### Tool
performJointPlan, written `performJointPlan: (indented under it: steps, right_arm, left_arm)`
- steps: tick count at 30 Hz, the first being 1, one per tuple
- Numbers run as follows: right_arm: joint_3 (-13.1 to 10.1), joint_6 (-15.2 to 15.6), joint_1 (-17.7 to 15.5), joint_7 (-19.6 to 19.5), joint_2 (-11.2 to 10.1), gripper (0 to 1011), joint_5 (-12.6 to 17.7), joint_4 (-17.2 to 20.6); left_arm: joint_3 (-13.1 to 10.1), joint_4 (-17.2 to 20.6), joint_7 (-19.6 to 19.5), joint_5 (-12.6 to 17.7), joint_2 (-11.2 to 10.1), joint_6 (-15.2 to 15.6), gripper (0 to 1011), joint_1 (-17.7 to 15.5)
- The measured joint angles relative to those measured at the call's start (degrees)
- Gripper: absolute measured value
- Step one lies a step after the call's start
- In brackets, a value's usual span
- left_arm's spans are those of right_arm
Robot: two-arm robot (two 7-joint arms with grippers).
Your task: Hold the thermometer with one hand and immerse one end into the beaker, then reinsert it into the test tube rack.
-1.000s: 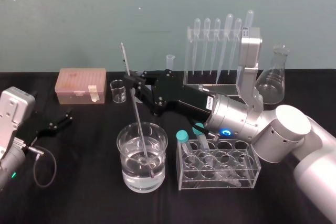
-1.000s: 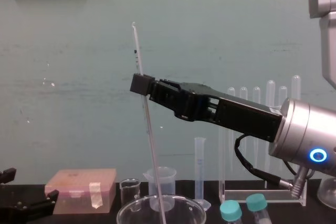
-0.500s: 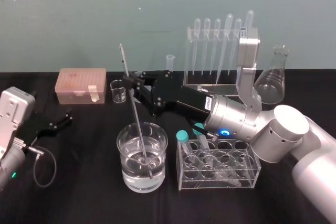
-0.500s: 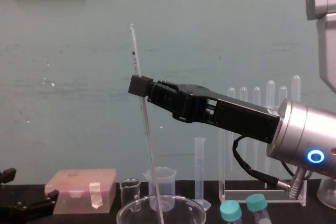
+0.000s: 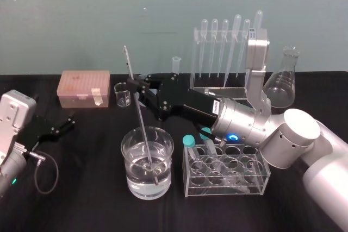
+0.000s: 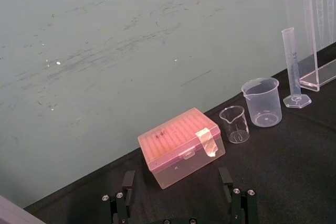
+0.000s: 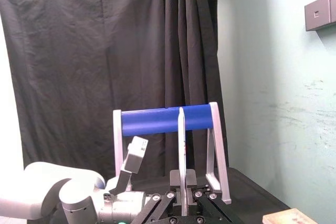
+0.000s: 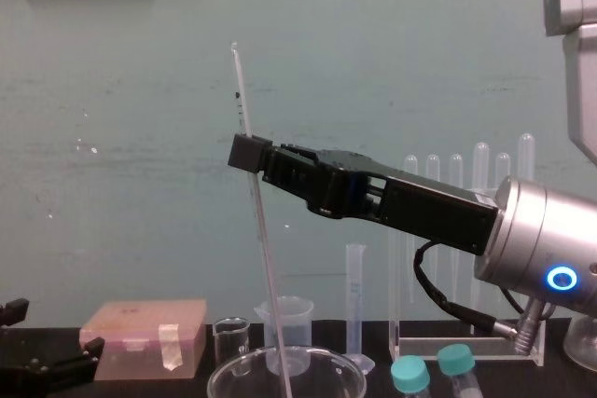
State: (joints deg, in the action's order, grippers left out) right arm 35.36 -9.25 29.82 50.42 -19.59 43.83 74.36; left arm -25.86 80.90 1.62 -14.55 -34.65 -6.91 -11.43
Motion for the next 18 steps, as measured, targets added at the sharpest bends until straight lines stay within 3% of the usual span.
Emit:
performJointPlan:
  steps: [18]
  right_arm:
    - [-0.05,-0.02,-0.16,-0.03,-0.14,55,0.04,0.26]
  left_arm:
    - [0.0,0.0,0.0,0.0,0.0,0.0,1008,0.0]
